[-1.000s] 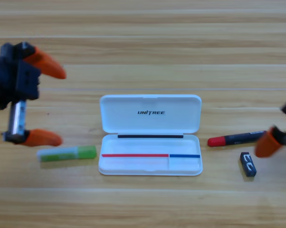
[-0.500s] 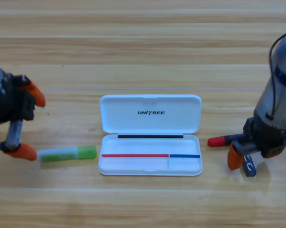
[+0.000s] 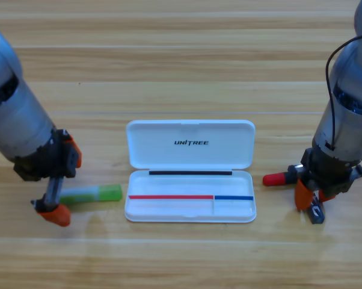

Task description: Clean up eraser and pencils

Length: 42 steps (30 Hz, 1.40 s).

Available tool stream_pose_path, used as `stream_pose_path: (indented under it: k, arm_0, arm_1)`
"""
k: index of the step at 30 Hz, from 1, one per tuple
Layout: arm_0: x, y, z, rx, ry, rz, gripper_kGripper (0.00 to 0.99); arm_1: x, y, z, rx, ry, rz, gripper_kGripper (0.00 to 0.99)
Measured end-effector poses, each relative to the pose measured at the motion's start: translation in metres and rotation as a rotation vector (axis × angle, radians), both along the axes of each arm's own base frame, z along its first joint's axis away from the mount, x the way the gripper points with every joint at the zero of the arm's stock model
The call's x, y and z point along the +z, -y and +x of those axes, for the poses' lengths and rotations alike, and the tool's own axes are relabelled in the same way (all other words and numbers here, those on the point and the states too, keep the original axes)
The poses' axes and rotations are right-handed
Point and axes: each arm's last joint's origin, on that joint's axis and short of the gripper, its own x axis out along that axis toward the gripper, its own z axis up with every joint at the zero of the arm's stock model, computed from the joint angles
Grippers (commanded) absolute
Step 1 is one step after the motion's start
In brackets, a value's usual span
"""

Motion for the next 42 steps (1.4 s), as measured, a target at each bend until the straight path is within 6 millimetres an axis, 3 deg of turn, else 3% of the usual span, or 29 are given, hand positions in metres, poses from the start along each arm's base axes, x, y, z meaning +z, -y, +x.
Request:
stream_pose_path:
  k: [1, 12, 16, 26, 33, 42]
  arm_0:
    - [-0.002, 0.002, 0.002, 0.003, -0.003, 0.002, 0.976]
    - [-0.017, 0.013, 0.019, 0.061, -0.033, 0.021, 0.966]
    - [-0.016, 0.013, 0.024, 0.084, -0.021, 0.023, 0.962]
    - [-0.022, 0.012, 0.029, 0.118, -0.024, 0.046, 0.99]
    - [-0.035, 0.013, 0.036, 0.129, -0.043, 0.062, 0.985]
    - [-0.038, 0.015, 0.038, 0.131, -0.029, 0.049, 0.977]
  arm_1:
    - [0.0, 0.0, 0.0, 0.0, -0.003, -0.002, 0.003]
    - [0.001, 0.005, -0.005, 0.055, -0.055, -0.049, 0.0]
    - [0.009, 0.005, -0.005, 0.27, -0.074, -0.076, 0.0]
    - [0.05, 0.003, -0.008, 0.746, -0.074, -0.066, 0.0]
    - [0.062, -0.017, -0.015, 1.019, -0.017, -0.049, 0.0]
    - [0.082, -0.06, -0.022, 1.151, 0.09, 0.003, 0.0]
